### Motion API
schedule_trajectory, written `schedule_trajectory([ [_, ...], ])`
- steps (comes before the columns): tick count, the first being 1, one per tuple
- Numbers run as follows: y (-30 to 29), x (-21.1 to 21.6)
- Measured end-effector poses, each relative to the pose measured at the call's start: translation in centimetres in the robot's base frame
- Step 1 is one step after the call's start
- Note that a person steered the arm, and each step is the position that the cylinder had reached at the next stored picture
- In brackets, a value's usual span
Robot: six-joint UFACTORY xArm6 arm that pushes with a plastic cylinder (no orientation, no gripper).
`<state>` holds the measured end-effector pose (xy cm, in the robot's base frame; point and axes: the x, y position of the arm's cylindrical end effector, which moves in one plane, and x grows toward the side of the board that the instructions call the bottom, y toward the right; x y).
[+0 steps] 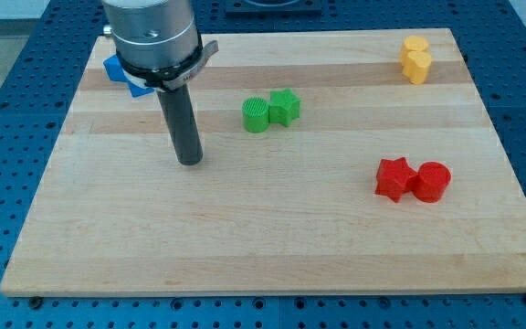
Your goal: Slightly move the green star beside the green circle
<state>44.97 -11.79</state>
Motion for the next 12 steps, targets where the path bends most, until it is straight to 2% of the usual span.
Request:
schedule_trajectory([
  [1, -1.4, -4.5],
  [2, 1.8, -8.5],
  [3, 8.7, -13.4],
  [5, 9.9, -13.9],
  [6, 10.7, -12.2],
  [8, 12.6, -12.1],
  [12, 12.6, -10.6],
])
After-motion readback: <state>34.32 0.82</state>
